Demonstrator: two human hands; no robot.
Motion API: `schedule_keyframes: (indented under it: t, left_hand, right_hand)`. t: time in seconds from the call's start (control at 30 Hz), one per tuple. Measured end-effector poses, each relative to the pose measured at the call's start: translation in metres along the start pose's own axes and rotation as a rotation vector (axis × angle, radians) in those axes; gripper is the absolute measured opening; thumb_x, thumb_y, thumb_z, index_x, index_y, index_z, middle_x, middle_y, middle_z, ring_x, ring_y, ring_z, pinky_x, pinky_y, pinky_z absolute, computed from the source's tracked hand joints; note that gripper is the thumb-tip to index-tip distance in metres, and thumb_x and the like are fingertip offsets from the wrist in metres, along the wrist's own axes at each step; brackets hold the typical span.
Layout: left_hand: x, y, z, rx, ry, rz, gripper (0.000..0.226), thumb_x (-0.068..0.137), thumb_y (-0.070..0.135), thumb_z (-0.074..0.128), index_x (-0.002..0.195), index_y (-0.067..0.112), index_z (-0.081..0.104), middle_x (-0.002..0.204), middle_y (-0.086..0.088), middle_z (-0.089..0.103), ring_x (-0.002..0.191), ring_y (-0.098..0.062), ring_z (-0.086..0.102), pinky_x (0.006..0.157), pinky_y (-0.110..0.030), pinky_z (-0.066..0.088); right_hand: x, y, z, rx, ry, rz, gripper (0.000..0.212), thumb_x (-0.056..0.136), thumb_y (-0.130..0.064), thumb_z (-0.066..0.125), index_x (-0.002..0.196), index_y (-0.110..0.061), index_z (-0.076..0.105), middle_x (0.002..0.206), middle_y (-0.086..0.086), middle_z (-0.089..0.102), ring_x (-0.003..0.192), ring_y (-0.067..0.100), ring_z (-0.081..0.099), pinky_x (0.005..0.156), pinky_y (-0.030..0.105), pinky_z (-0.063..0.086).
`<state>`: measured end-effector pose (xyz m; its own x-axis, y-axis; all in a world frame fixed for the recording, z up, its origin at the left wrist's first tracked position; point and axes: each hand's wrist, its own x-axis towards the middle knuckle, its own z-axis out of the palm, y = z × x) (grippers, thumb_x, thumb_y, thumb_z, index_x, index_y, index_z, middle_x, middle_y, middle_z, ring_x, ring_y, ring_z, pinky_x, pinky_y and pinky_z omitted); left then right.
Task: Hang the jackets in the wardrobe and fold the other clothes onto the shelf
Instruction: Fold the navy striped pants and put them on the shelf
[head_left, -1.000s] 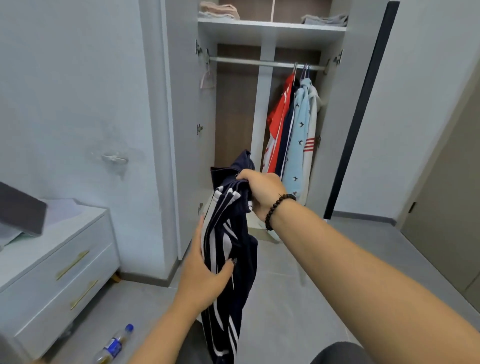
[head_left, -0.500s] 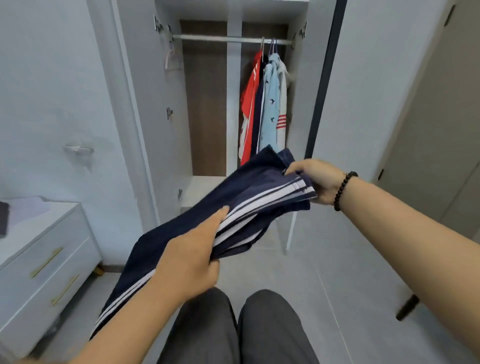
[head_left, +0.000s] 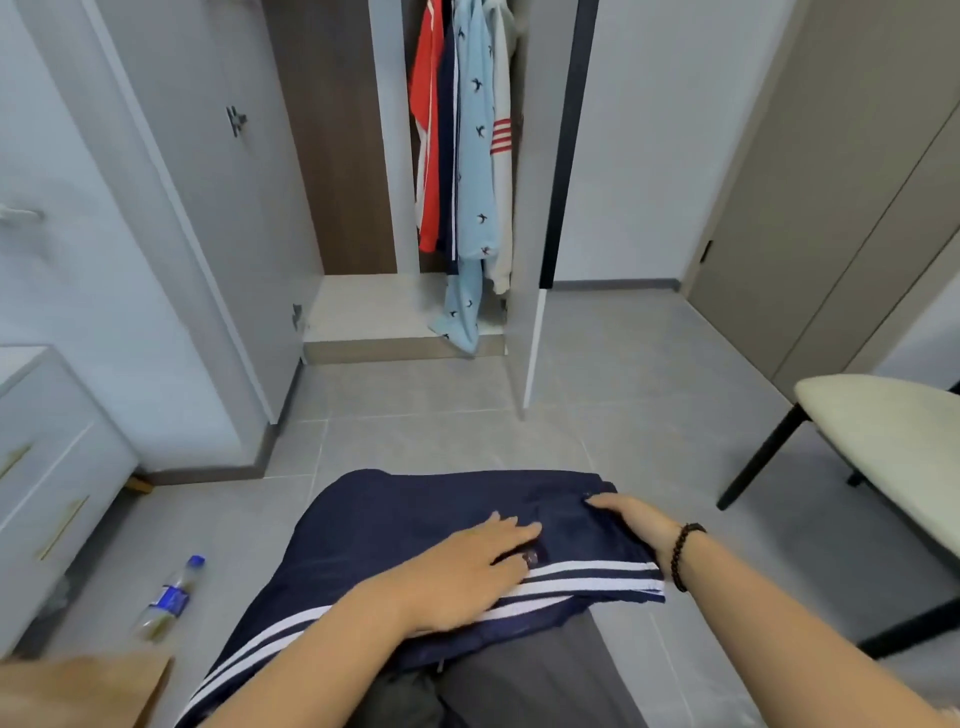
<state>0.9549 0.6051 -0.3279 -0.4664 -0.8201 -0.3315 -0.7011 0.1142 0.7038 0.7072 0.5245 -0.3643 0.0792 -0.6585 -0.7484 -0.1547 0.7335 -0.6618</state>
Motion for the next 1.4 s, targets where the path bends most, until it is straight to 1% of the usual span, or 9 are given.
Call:
schedule_keyframes:
  t: [0.1, 0.23, 0.4, 0.53, 0.67, 0.87, 1.07, 1.23, 1.4]
  left_hand:
    - [0.021, -0.002, 0.001, 0.161, 0.105, -0.032, 0.054, 0.102, 0.050, 0.024, 0.153, 0.036, 0.013, 0.162, 0.008, 0.005, 0.148, -0.009, -0.007, 0.119, -0.028, -0.002]
    - [0.048, -0.002, 0.017, 0.283, 0.036, -0.062, 0.059, 0.101, 0.053, 0.022, 0.154, 0.033, 0.005, 0.163, 0.004, -0.004, 0.147, -0.013, -0.015, 0.120, -0.038, -0.009]
    - [0.055, -0.018, 0.025, 0.331, 0.056, -0.153, 0.067, 0.094, 0.066, 0.017, 0.153, 0.038, 0.000, 0.161, 0.008, -0.014, 0.145, -0.013, -0.023, 0.118, -0.042, -0.014]
    - [0.040, -0.055, 0.003, 0.328, 0.154, -0.364, 0.073, 0.092, 0.070, 0.013, 0.154, 0.034, -0.005, 0.162, 0.001, -0.009, 0.148, -0.020, -0.017, 0.118, -0.047, -0.011]
    - [0.014, -0.097, -0.033, 0.613, 0.359, -0.620, 0.075, 0.096, 0.062, 0.020, 0.155, 0.018, 0.005, 0.163, -0.009, 0.004, 0.149, -0.028, -0.005, 0.118, -0.052, -0.005]
    - [-0.027, -0.140, -0.070, -0.147, 0.698, -0.826, 0.078, 0.090, 0.066, 0.038, 0.146, 0.013, 0.031, 0.145, -0.017, 0.042, 0.129, -0.038, 0.043, 0.107, -0.050, 0.037]
    - [-0.061, -0.155, -0.085, -0.543, 0.875, -0.835, 0.048, 0.079, 0.054, 0.069, 0.087, 0.007, 0.064, 0.091, -0.012, 0.070, 0.078, -0.026, 0.064, 0.072, -0.038, 0.054]
    - [-0.092, -0.167, -0.095, -0.996, 0.712, -0.722, 0.039, 0.074, 0.034, 0.081, 0.098, 0.007, 0.069, 0.083, -0.008, 0.076, 0.074, -0.025, 0.074, 0.058, -0.030, 0.056]
    - [-0.107, -0.162, -0.094, -1.118, 0.766, -0.492, 0.037, 0.077, 0.029, 0.079, 0.109, 0.014, 0.068, 0.097, -0.008, 0.076, 0.087, -0.025, 0.073, 0.073, -0.038, 0.058]
  right_hand:
    - [0.001, -0.004, 0.009, -0.159, 0.089, -0.127, 0.036, 0.080, -0.033, 0.074, 0.104, -0.007, 0.066, 0.094, 0.011, 0.073, 0.084, 0.026, 0.071, 0.067, 0.029, 0.056]
    - [-0.006, -0.012, -0.006, -0.192, 0.225, -0.331, 0.016, 0.080, -0.028, 0.075, 0.089, -0.017, 0.067, 0.084, 0.000, 0.071, 0.075, 0.016, 0.068, 0.053, 0.020, 0.052]
    - [-0.018, -0.014, -0.044, -0.286, 0.368, -0.290, 0.019, 0.080, -0.032, 0.075, 0.082, -0.018, 0.063, 0.079, 0.000, 0.067, 0.069, 0.015, 0.064, 0.048, 0.020, 0.045]
    - [-0.020, -0.032, -0.049, -0.393, 0.380, -0.317, 0.019, 0.081, -0.032, 0.074, 0.079, -0.016, 0.063, 0.075, 0.000, 0.067, 0.065, 0.014, 0.063, 0.043, 0.017, 0.043]
    - [-0.024, -0.069, -0.037, -0.583, 0.406, -0.422, 0.018, 0.082, -0.033, 0.073, 0.078, -0.018, 0.063, 0.074, -0.003, 0.066, 0.067, 0.014, 0.062, 0.050, 0.022, 0.043]
    - [-0.032, -0.111, -0.005, -0.788, 0.425, -0.494, 0.024, 0.084, -0.031, 0.070, 0.085, -0.008, 0.064, 0.077, 0.007, 0.066, 0.065, 0.017, 0.058, 0.051, 0.025, 0.040]
    - [-0.042, -0.141, 0.051, -0.780, 0.321, -0.457, 0.017, 0.079, -0.027, 0.068, 0.088, -0.013, 0.066, 0.085, 0.009, 0.070, 0.079, 0.027, 0.066, 0.077, 0.042, 0.056]
    - [-0.040, -0.151, 0.109, -0.814, 0.280, -0.540, 0.021, 0.077, -0.024, 0.068, 0.092, -0.009, 0.069, 0.088, 0.011, 0.071, 0.080, 0.025, 0.066, 0.074, 0.039, 0.056]
    - [-0.035, -0.150, 0.163, -0.834, 0.290, -0.615, 0.032, 0.075, -0.022, 0.065, 0.097, 0.001, 0.068, 0.090, 0.018, 0.070, 0.082, 0.028, 0.066, 0.070, 0.037, 0.055]
